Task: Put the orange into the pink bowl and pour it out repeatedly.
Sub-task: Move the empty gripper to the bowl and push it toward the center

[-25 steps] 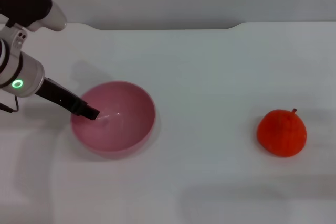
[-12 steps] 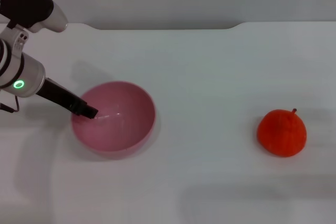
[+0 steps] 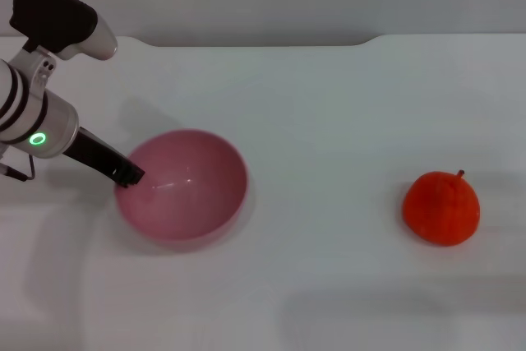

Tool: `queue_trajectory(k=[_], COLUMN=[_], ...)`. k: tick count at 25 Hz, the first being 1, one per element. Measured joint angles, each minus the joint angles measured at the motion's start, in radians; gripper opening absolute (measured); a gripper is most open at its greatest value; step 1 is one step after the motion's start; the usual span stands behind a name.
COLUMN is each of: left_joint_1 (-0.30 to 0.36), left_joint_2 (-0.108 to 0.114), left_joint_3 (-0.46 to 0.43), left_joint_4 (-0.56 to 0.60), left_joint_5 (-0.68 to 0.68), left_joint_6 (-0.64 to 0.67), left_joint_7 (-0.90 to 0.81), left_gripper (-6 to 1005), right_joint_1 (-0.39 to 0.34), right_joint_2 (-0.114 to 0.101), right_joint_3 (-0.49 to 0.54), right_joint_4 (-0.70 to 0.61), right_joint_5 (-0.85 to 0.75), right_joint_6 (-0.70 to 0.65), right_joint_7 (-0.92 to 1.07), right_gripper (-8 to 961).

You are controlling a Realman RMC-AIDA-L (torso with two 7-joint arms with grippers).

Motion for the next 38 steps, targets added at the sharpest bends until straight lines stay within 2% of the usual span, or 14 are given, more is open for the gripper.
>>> queue_trajectory(k=[3, 11, 18, 21, 26, 32, 35, 38], left_joint_1=[0.000, 0.005, 0.001, -0.002, -0.001, -0.008, -0.023, -0.047], left_joint_2=[0.000, -0.001, -0.002, -0.002, -0.003, -0.002, -0.001, 0.001], left_joint_3=[-0.003, 0.001, -0.002, -0.005, -0.007, -0.046, -0.072, -0.101], left_joint_4=[0.000, -0.001, 0.005, 0.008, 0.027, 0.051, 0.062, 0.072], left_joint_5=[0.000, 0.000, -0.005, -0.006, -0.007, -0.022, -0.025, -0.027], left_joint_6=[-0.001, -0.007, -0.001, -0.001, -0.012, -0.017, 0.003, 0.040], left_joint_7=[-0.004, 0.001, -0.006, -0.007, -0.008, -0.022, -0.027, -0.032], left_gripper=[170, 60, 59, 59, 58, 48, 46, 46], right_joint_1=[0.000, 0.000, 0.014, 0.018, 0.001, -0.014, -0.014, -0.018], right_joint_2=[0.000, 0.000, -0.004, -0.009, -0.039, -0.104, -0.121, -0.126], right_joint_3=[0.000, 0.000, -0.016, -0.017, -0.010, 0.018, 0.099, 0.235], right_joint_4=[0.000, 0.002, -0.006, -0.033, -0.148, -0.359, -0.459, -0.586], right_joint_5=[0.000, 0.000, -0.055, -0.136, -0.317, -0.563, -0.737, -0.965], right_joint_6=[0.000, 0.001, 0.012, 0.005, -0.070, -0.144, -0.147, -0.134], right_joint_7=[0.000, 0.000, 0.013, 0.105, 0.332, 0.567, 0.672, 0.793], right_gripper=[669, 669, 669, 668, 669, 669, 668, 668])
